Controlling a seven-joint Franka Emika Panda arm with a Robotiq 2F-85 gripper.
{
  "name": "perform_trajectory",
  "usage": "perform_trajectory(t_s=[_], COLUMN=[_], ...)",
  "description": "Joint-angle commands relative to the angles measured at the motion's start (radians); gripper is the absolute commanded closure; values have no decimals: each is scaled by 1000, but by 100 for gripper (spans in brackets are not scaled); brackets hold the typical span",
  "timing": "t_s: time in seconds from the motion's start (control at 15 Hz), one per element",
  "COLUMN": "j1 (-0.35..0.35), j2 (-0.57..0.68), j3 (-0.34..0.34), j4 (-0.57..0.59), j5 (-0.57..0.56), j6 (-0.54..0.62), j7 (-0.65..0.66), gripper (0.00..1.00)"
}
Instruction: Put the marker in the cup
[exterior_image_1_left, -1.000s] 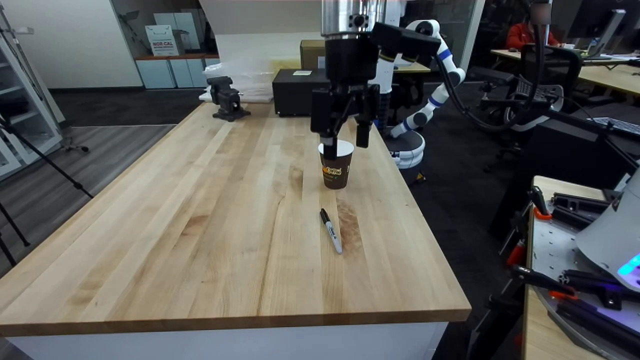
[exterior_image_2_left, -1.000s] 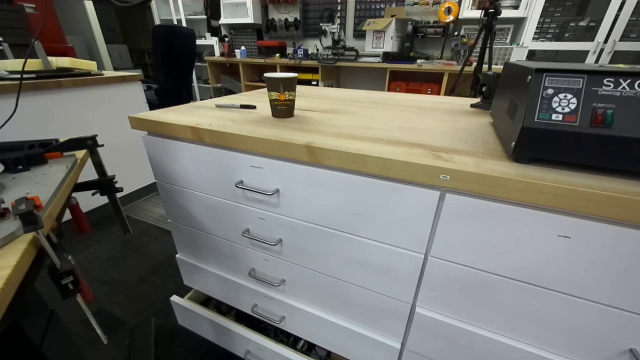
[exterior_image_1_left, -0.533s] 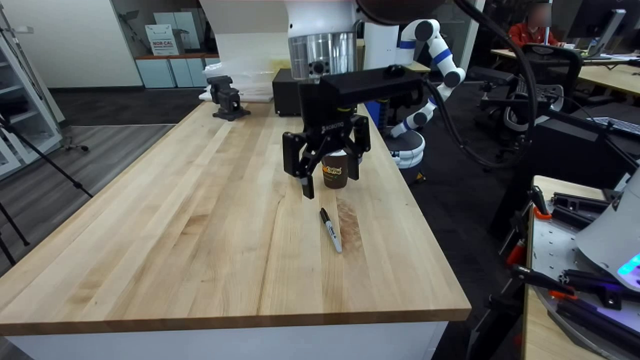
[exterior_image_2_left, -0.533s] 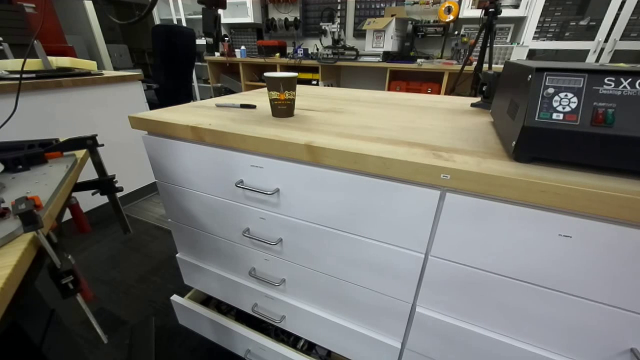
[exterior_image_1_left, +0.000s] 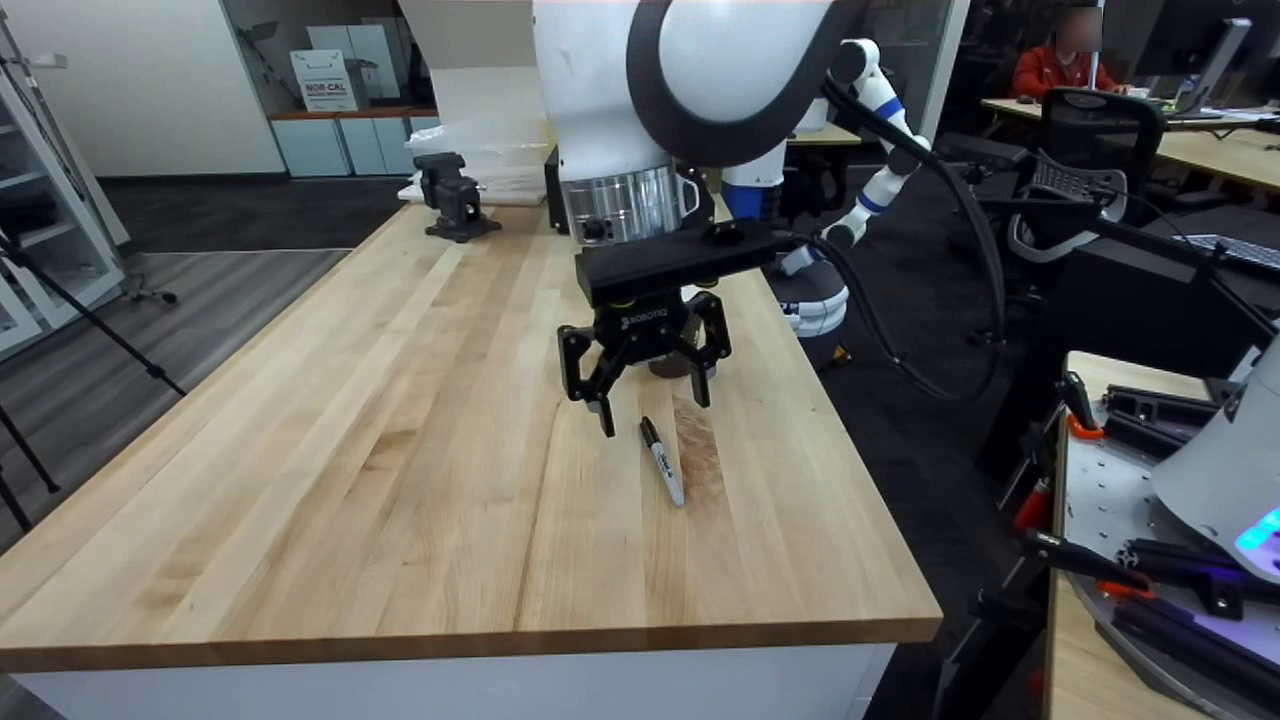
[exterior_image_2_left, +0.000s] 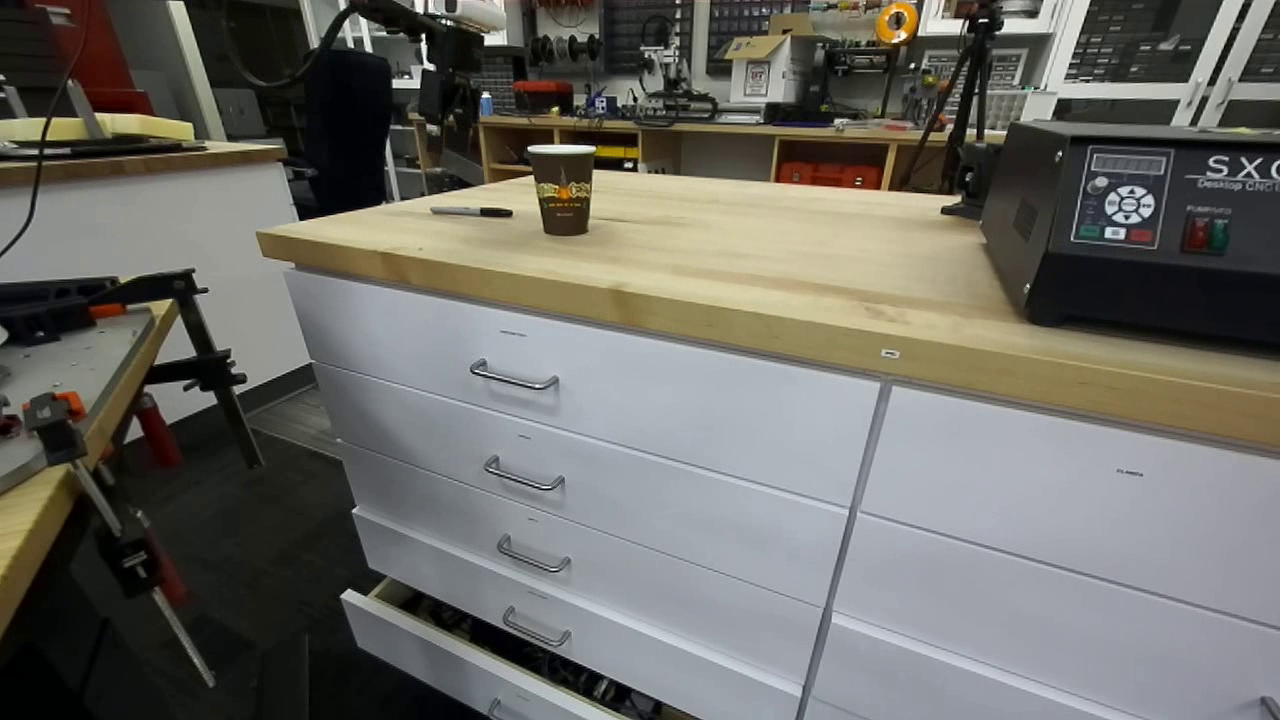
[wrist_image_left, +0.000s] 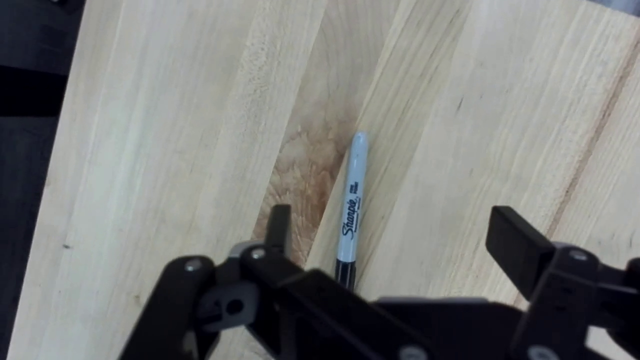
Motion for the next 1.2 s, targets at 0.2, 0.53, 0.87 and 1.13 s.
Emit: perform_trajectory(t_s=[0.2,0.53,0.87,1.13], j1=[-10,-31,-35,-27], j2=[102,111,101,106], j3=[-41,-95,-91,-88], j4=[54,24,17,17], j5=[107,105,114,108], j6=[86,132,165,169], j7=[36,22,11,14], gripper=[0,0,46,31])
